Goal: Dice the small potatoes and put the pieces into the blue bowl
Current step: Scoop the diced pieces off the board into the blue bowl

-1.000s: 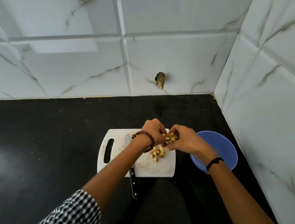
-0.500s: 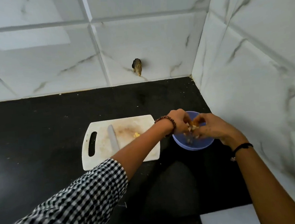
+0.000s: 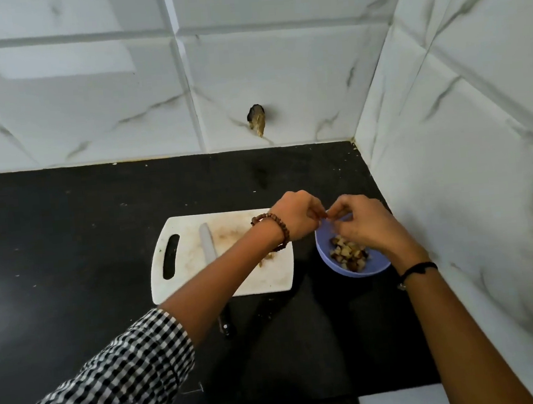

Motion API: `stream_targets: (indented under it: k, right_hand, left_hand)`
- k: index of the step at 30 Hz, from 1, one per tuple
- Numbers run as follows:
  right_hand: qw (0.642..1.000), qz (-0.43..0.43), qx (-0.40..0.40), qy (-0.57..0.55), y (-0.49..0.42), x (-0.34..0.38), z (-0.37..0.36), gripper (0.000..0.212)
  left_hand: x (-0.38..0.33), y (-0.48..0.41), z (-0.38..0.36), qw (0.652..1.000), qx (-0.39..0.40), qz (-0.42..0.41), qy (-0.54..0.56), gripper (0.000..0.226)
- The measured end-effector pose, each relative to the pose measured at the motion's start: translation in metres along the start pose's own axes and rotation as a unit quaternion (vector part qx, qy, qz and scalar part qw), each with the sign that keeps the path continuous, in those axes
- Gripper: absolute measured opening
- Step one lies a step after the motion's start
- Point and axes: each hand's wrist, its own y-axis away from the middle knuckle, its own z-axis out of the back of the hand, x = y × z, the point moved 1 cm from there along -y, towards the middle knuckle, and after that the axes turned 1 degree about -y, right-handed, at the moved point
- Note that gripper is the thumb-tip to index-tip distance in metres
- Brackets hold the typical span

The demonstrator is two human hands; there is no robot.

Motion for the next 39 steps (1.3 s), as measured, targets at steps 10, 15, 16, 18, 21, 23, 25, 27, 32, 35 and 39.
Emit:
stream_targets:
  k: [10, 15, 16, 18, 21, 23, 25, 27, 32, 35, 39]
  right_hand:
    - [0.992, 0.04, 0.101, 0.065, -0.019, 0.044, -0.073, 0.044]
    - [0.977, 0.06, 0.132, 0.159, -0.022, 0.045, -0.099, 0.081]
    - [0.974, 0.063, 0.139, 0.166, -0.023, 0.046, -0.102, 0.086]
    - [0.97, 0.061, 0.156, 0.176, -0.024, 0.048, -0.109, 0.093]
    - [0.967, 0.069, 0.161, 0.184, -0.026, 0.049, -0.117, 0.086]
    - [0.971, 0.079, 0.154, 0.166, -0.026, 0.049, -0.121, 0.074]
    - [0.975, 0.085, 0.147, 0.145, -0.026, 0.05, -0.124, 0.063]
    - [0.979, 0.082, 0.14, 0.121, -0.026, 0.051, -0.127, 0.055]
    - [0.989, 0.044, 0.133, 0.056, -0.031, 0.051, -0.13, 0.044]
    - [0.989, 0.032, 0.135, 0.053, -0.029, 0.052, -0.131, 0.047]
    - [0.984, 0.045, 0.132, 0.114, -0.024, 0.06, -0.137, 0.047]
  left_hand:
    - [0.084, 0.051, 0.021, 0.988, -0.013, 0.141, -0.055, 0.053]
    - [0.102, 0.058, 0.005, 0.973, 0.023, 0.165, -0.161, 0.085]
    - [0.104, 0.057, 0.002, 0.97, 0.032, 0.167, -0.176, 0.085]
    - [0.107, 0.053, -0.003, 0.966, 0.04, 0.173, -0.186, 0.081]
    - [0.109, 0.049, -0.006, 0.968, 0.021, 0.176, -0.179, 0.071]
    - [0.109, 0.046, -0.007, 0.971, -0.005, 0.164, -0.172, 0.062]
    - [0.108, 0.046, -0.008, 0.975, -0.021, 0.148, -0.164, 0.052]
    - [0.109, 0.047, -0.01, 0.98, -0.04, 0.142, -0.136, 0.041]
    - [0.111, 0.049, -0.009, 0.981, -0.075, 0.174, -0.039, 0.025]
    - [0.113, 0.05, -0.01, 0.981, -0.064, 0.185, -0.005, 0.023]
    - [0.111, 0.048, -0.011, 0.98, -0.07, 0.187, -0.003, 0.021]
